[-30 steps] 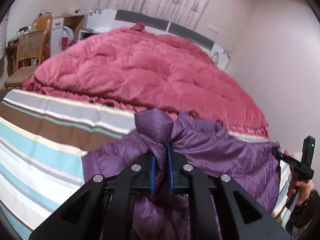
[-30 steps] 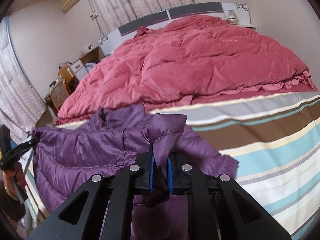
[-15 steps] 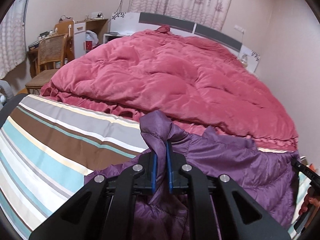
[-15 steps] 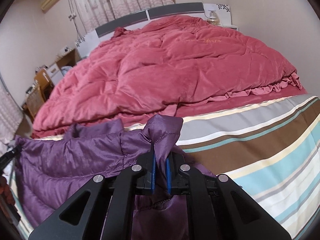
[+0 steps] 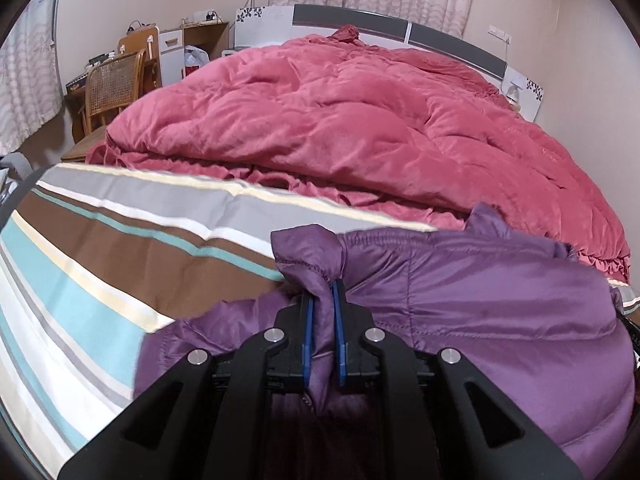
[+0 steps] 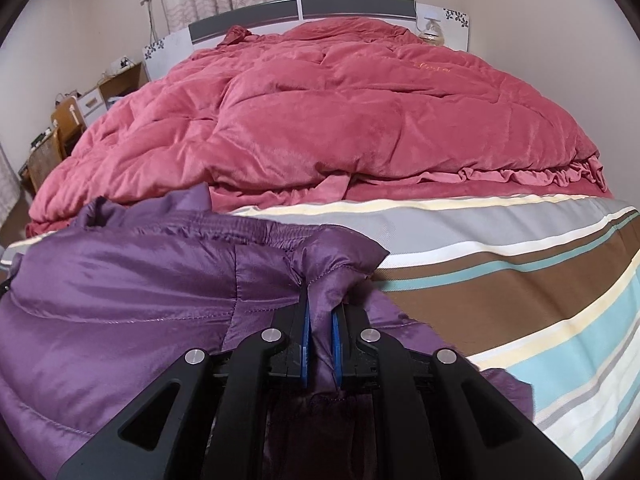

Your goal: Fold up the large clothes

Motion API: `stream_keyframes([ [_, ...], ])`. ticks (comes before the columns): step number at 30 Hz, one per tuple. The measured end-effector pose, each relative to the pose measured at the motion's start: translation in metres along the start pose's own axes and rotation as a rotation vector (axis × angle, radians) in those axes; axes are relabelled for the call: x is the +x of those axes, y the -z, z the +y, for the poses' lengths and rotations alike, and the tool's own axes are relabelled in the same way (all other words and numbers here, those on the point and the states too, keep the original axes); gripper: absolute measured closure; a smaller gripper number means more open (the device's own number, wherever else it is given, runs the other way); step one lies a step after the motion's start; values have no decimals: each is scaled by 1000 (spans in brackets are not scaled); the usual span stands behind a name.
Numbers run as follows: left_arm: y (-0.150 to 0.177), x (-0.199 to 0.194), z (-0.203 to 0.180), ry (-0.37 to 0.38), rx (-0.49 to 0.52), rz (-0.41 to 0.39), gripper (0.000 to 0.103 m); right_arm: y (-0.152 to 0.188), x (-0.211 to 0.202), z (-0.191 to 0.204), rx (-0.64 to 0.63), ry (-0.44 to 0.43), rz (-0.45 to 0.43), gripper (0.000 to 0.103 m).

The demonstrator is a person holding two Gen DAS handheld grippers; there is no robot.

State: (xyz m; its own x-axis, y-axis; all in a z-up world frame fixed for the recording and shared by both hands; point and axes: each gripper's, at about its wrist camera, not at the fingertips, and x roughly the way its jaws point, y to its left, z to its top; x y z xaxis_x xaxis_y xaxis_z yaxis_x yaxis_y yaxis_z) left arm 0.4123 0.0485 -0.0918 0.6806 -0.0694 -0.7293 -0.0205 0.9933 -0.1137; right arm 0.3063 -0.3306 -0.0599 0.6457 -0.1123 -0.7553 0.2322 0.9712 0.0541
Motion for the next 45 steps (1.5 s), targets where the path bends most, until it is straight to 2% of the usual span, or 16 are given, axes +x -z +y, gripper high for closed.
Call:
stream_keyframes([
  [11, 9, 16, -2, -14, -4, 19, 89, 5, 9, 7, -13, 28, -12, 94],
  [15, 8, 14, -8, -53, 29, 20, 87, 4, 9, 10, -28, 49, -15, 94],
  [17, 8, 8, -12, -85, 53, 18, 80, 4, 9, 11, -32, 56, -15, 94],
  [19, 9, -7, -16, -97, 68, -3, 63, 5, 9, 13, -36, 62, -16, 94],
  [23, 14, -51, -36, -36, 104, -75, 62, 5, 9, 14, -42, 72, -18, 91],
  [26, 16, -68, -61, 9, 145, -107, 54, 6, 8, 16, -49, 83, -21, 91],
  [27, 18, -70, -76, 22, 195, -111, 51, 6, 8, 17, -49, 84, -22, 91],
  [29, 22, -64, -98, 9, 283, -106, 47, 6, 8, 16, -47, 83, -23, 91],
  [31, 27, -40, -113, -30, 347, -51, 46, 6, 8, 17, -46, 81, -22, 91],
  [33, 31, -20, -110, -8, 310, -11, 45, 6, 7, 16, -44, 79, -23, 91],
  [39, 32, -17, -109, 0, 297, 3, 44, 6, 7, 14, -42, 77, -22, 91],
  [41, 31, -26, -102, 0, 275, 6, 33, 5, 6, 12, -33, 70, -20, 85],
  [42, 31, -33, -97, 1, 258, -3, 19, 5, 5, 12, -28, 73, -18, 81],
  [43, 29, -35, -91, 8, 245, -13, 9, 4, 2, 9, -15, 80, -15, 66],
  [44, 29, -47, -79, 8, 222, -37, 8, 4, -3, 5, 0, 87, -15, 46],
  [45, 28, -50, -70, -4, 213, -50, 8, 4, -9, 0, 22, 82, -18, 41],
])
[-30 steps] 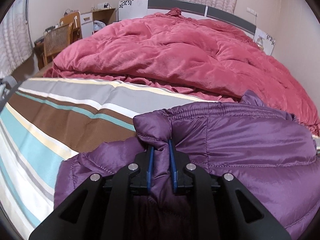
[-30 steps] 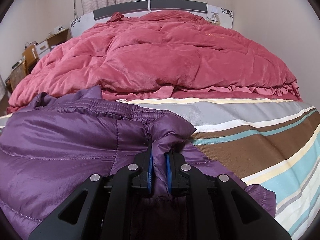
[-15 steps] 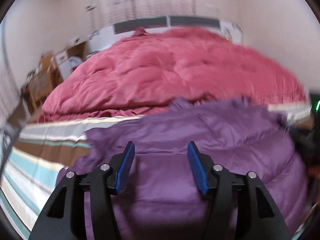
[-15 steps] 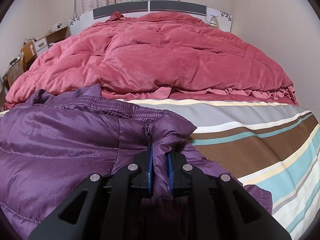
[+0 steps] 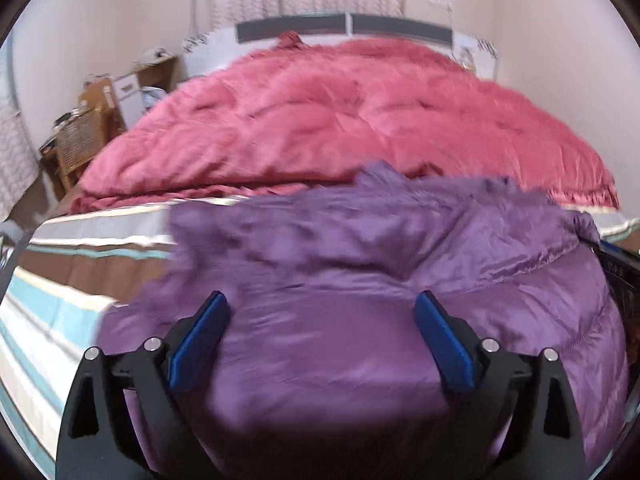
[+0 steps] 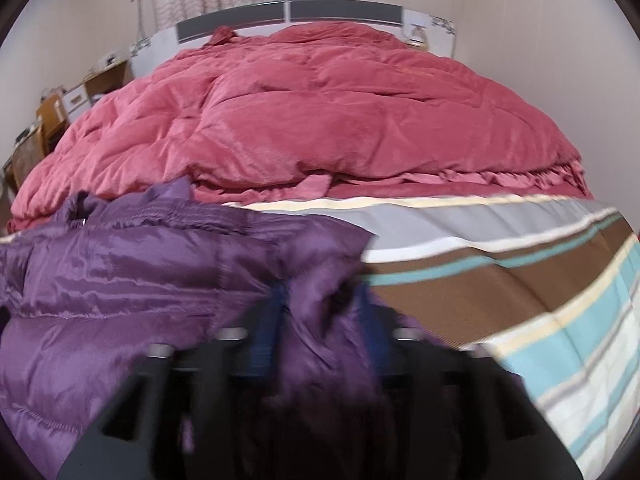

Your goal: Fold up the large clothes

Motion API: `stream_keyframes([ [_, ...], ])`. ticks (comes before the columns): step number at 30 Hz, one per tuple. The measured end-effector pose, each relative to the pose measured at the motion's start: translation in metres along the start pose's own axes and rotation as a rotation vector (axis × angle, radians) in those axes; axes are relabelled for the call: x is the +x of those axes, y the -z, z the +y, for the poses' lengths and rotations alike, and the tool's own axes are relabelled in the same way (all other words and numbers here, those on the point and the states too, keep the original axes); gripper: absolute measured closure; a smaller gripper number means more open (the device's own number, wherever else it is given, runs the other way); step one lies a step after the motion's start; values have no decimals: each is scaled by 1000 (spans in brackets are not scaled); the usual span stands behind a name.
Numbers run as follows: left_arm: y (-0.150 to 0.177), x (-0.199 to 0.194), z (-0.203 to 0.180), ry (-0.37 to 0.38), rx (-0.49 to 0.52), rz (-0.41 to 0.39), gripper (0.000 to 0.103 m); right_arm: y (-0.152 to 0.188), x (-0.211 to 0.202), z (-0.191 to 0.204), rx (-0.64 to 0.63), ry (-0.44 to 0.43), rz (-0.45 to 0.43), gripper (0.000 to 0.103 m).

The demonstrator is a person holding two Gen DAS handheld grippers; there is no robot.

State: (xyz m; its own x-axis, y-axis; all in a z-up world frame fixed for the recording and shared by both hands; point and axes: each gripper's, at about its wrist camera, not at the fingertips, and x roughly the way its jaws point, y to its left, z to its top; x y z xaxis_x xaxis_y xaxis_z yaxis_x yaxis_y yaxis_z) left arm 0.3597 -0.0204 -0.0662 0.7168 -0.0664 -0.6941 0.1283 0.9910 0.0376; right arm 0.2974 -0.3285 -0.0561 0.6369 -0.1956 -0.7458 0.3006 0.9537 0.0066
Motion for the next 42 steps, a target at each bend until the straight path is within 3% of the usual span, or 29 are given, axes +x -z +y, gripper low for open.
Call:
stream_keyframes([
  [3, 6, -18, 38, -56, -59, -38, 8, 3, -19, -17, 59, -53, -6, 40],
  [6, 14, -24, 81, -88, -153, -18, 7, 10, -39, -35, 99, -73, 5, 39],
  [8, 23, -26, 104, -91, -204, 10, 7, 17, -51, -47, 118, -75, 9, 28],
  [12, 39, -25, 122, -16, -249, 48, 5, 33, -71, -65, 120, -77, 20, 25],
  [14, 46, -24, 122, 22, -243, 60, 4, 43, -76, -73, 123, -92, 45, 19],
  [18, 57, -17, 116, 120, -221, 117, 2, 61, -74, -89, 170, -145, 101, 19],
  [22, 55, -12, 111, 139, -186, 148, 2, 77, -61, -100, 268, -255, 172, 19],
  [26, 57, -6, 114, 195, -207, 185, 3, 84, -55, -99, 338, -382, 183, 20],
  [27, 60, -7, 115, 215, -214, 189, 9, 86, -54, -97, 344, -403, 182, 20],
  [30, 60, -6, 116, 238, -223, 193, 28, 87, -52, -88, 298, -377, 182, 34],
  [32, 60, -8, 114, 256, -235, 190, 45, 87, -52, -82, 269, -402, 183, 57],
  [34, 58, -14, 112, 258, -227, 179, 67, 85, -57, -75, 240, -407, 168, 72],
  [35, 57, -16, 112, 260, -222, 175, 72, 83, -60, -74, 228, -414, 163, 81],
  [37, 54, -24, 109, 264, -202, 152, 83, 79, -69, -70, 203, -423, 143, 86],
  [42, 49, -53, 112, 284, -197, 94, 92, 70, -88, -77, 218, -469, 104, 89],
])
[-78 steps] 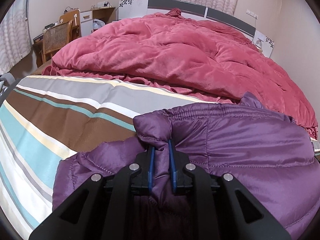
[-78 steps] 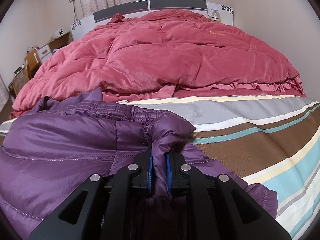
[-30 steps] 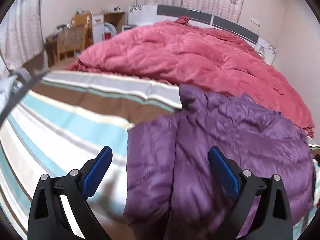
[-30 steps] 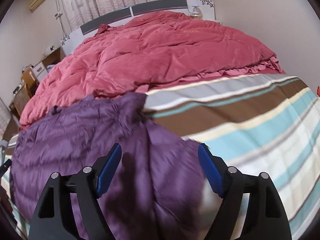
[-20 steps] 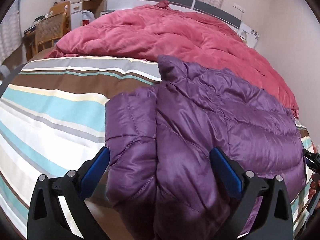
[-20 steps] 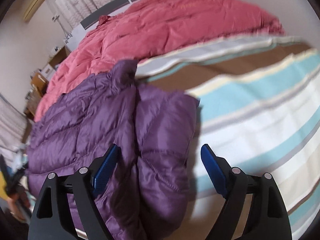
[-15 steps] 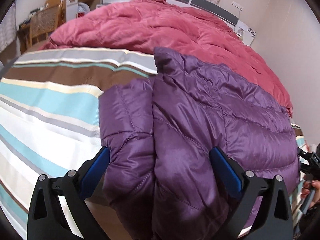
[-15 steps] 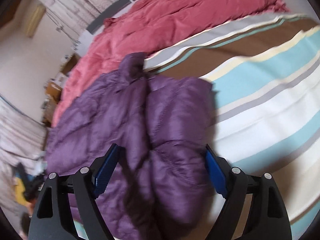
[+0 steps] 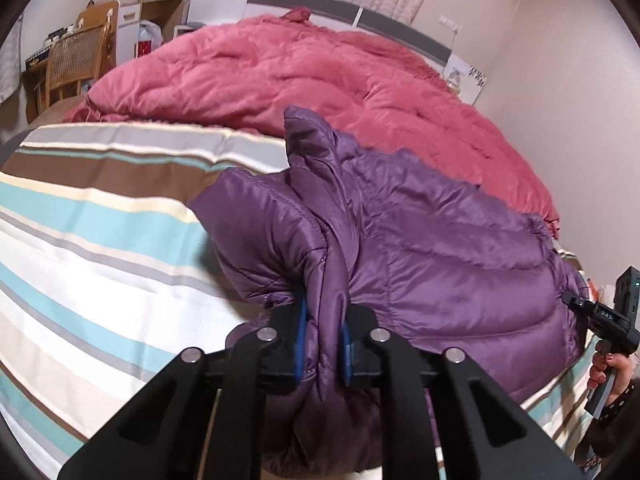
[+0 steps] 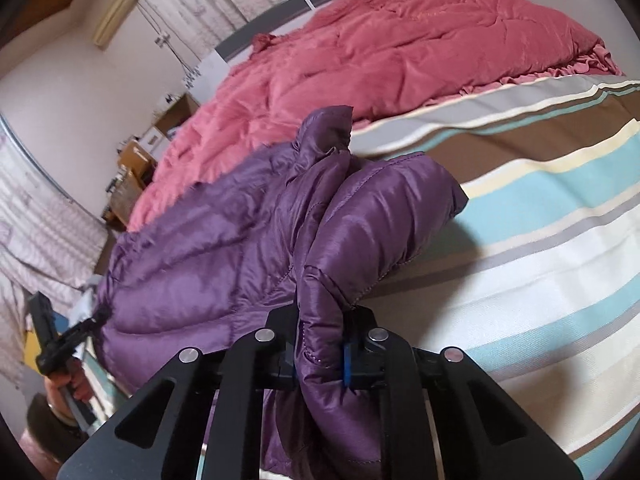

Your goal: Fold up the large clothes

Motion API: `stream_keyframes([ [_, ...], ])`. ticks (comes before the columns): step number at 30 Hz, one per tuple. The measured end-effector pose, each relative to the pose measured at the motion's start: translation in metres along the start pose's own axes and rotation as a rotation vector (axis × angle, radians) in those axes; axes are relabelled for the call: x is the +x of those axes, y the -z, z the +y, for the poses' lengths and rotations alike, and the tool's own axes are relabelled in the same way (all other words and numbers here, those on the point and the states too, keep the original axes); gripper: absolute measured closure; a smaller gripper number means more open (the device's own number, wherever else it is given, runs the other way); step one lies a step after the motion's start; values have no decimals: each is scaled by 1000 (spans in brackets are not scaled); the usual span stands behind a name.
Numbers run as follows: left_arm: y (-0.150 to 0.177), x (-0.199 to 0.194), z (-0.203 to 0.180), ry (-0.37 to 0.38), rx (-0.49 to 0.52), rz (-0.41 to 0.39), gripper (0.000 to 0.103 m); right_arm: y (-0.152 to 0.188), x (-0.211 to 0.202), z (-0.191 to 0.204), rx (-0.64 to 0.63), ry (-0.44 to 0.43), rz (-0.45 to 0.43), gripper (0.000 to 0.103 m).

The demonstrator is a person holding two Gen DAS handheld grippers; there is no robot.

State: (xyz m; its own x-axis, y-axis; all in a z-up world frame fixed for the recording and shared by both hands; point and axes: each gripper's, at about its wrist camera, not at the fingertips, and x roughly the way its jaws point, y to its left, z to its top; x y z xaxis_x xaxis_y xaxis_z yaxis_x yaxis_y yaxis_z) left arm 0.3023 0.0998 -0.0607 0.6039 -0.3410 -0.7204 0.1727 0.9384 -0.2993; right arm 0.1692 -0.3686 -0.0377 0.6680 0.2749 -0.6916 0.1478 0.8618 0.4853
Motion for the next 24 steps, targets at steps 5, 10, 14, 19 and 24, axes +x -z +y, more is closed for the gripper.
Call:
stream_keyframes([
  [5, 4, -33, -5, 31, 19, -36, 94, -1, -21, 8, -18, -25, -18, 90],
  [10, 18, -56, -6, 55, 10, -38, 94, 6, -44, 13, -16, -52, -22, 90],
  [14, 40, -75, -1, 79, -9, -28, 94, 20, -62, 11, -15, -75, -14, 90],
  [19, 82, -100, 3, 94, -13, -13, 94, 50, -86, 5, -2, -101, 7, 90],
  [24, 115, -120, 5, 102, -15, -2, 93, 86, -106, -5, 20, -115, 24, 90],
])
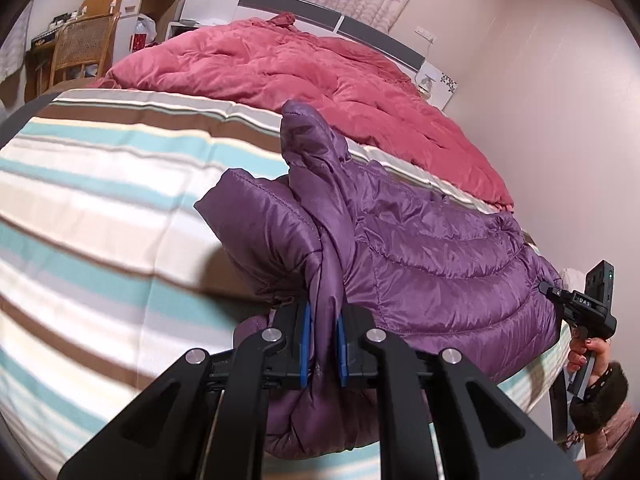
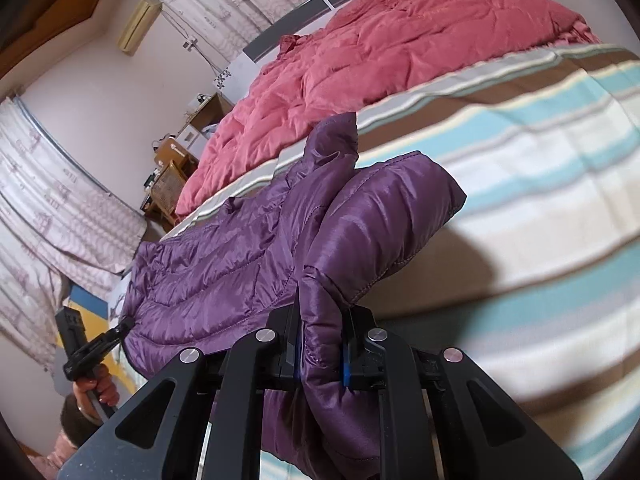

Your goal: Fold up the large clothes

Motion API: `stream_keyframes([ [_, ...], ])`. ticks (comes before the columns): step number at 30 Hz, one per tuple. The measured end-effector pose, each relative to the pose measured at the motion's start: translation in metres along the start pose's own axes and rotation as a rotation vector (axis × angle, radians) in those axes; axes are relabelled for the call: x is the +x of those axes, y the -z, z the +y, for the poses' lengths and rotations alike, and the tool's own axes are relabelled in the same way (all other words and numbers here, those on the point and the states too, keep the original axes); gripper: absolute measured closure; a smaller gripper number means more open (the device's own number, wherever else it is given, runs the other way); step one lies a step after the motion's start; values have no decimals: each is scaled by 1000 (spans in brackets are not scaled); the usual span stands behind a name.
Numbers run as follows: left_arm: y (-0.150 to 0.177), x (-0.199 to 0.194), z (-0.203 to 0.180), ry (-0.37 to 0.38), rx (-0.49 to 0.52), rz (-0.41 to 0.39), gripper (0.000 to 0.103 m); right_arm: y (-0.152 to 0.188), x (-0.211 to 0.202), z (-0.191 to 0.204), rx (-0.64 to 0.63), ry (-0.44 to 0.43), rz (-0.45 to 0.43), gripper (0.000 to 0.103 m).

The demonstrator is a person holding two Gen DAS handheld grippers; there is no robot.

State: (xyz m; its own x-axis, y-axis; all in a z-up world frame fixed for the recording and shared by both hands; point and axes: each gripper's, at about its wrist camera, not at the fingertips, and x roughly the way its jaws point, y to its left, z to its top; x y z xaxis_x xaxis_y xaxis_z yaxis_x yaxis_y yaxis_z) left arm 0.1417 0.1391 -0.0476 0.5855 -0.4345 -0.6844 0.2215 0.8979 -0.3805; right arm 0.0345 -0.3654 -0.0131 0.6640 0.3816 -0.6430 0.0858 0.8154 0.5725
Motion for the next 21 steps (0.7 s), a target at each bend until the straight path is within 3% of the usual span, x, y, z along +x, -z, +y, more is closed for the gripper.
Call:
stream_keyframes([
  [3, 15, -3, -4, -25, 27, 6, 92, 17, -4, -8, 2, 7, 4, 90],
  [6, 22, 0, -7, -78, 50, 0, 84, 24, 1, -17, 23, 9, -4, 85],
  [8, 24, 3, -10, -116, 67, -3, 75, 26, 4, -23, 42, 35, -18, 70],
  [9, 24, 2, -10, -130, 67, -8, 63, 27, 4, -24, 48, 54, -27, 64],
  [10, 23, 1, -9, -132, 62, -12, 58, 29, 2, -27, 57, 72, -37, 59],
  [14, 22, -18, -6, -193, 24, -78, 53, 30, -14, -33, 90, 97, -69, 59],
  [17, 18, -37, -9, -223, 4, -155, 53, 24, -32, -26, 49, 182, -136, 59],
  [19, 14, -39, -19, -200, 14, -167, 53, 18, -43, -11, -1, 270, -193, 59],
  [21, 12, -33, -33, -176, 39, -148, 53, 14, -49, 2, -42, 263, -223, 59],
])
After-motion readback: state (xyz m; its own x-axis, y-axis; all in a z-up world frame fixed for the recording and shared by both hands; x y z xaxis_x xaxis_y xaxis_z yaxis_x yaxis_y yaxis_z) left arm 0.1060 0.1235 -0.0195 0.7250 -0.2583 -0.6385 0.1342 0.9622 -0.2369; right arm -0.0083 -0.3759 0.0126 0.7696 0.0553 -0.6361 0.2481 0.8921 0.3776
